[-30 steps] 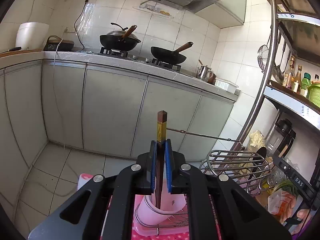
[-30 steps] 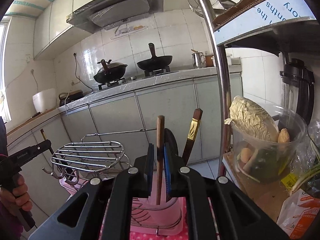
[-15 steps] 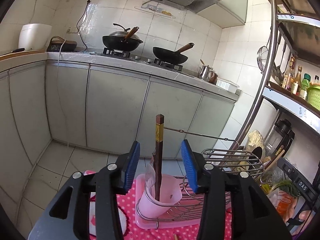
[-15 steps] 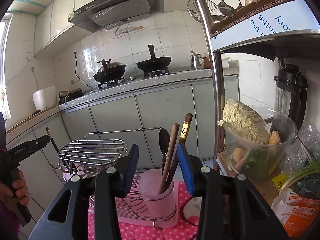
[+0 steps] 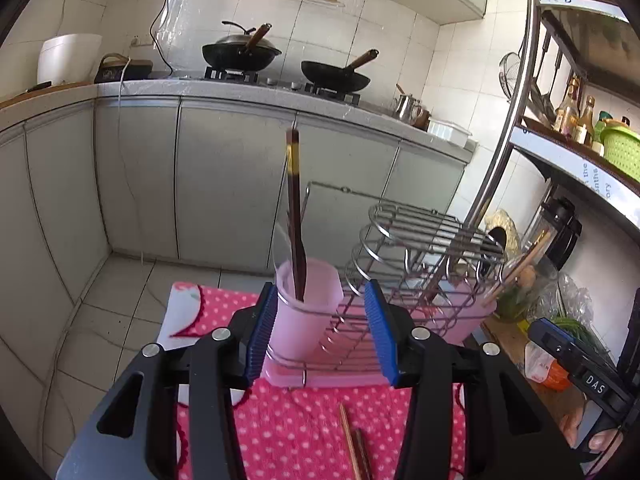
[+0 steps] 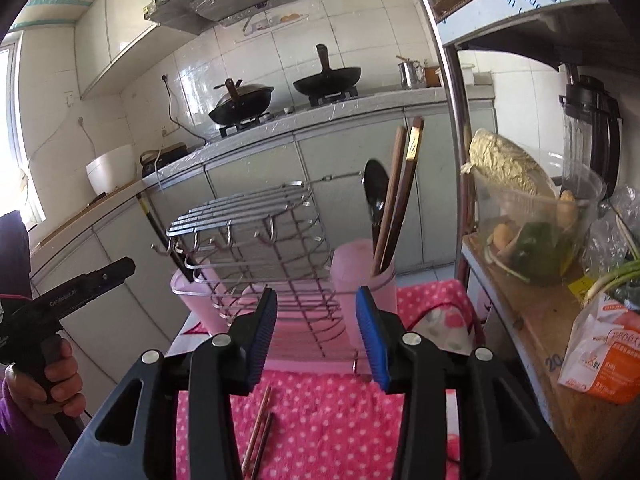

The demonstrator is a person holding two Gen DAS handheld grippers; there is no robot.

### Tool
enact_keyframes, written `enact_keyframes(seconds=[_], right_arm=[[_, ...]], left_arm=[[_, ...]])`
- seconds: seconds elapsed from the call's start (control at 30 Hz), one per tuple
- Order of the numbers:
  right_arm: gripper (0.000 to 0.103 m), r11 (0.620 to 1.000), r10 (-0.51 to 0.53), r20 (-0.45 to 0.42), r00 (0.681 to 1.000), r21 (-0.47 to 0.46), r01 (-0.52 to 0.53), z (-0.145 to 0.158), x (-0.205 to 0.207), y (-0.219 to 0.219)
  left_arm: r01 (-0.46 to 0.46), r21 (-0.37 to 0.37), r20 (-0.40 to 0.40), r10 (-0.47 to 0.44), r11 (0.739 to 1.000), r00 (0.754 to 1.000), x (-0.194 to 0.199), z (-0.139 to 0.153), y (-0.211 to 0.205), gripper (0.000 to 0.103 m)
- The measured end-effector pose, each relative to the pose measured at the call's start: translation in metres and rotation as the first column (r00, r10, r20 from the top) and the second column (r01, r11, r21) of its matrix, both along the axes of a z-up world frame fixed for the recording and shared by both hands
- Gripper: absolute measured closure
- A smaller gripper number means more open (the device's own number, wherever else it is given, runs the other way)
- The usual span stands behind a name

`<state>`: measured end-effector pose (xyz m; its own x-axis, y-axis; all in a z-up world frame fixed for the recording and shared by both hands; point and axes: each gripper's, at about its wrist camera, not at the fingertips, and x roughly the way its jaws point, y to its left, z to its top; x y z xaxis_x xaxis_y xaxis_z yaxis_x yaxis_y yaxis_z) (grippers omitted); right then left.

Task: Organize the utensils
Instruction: 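Drop the wooden chopstick into the cup with the right tool while the left drops the dark one, then move both open tools back down to the chopsticks on the mat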

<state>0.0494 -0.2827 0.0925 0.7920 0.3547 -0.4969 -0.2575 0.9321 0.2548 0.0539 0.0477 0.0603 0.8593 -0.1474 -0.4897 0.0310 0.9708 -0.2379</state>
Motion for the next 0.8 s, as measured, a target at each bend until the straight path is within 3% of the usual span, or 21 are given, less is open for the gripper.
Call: enact_keyframes(seconds=[0.13,0.27,0.8], right_arm=[[0.063,1.0,0.021,-0.076,0.997,0.014,-0.02,-0.021,-0.006,0.012],[0.063,1.0,0.022,-0.082,0.996,-0.006,-0.023,-0.029,-0.014,0.02],[0.062,0.999,0.032,-0.145,0.989,-0.008,-0.034,-0.041,-0.019,0.027]], left_arm=[[0.001,0.021,-0.067,0.001,1.0,0.998,-0.006,-0.024,-0.014,0.057],[-0.014,0.053,-0.111,0.019,0.999,0.994,-0.011,-0.041,-0.024,0.057],[-0.002,0.098,-0.179,0.02,0.995,0.984,-0.02,-0.064,-0.039,0.057]])
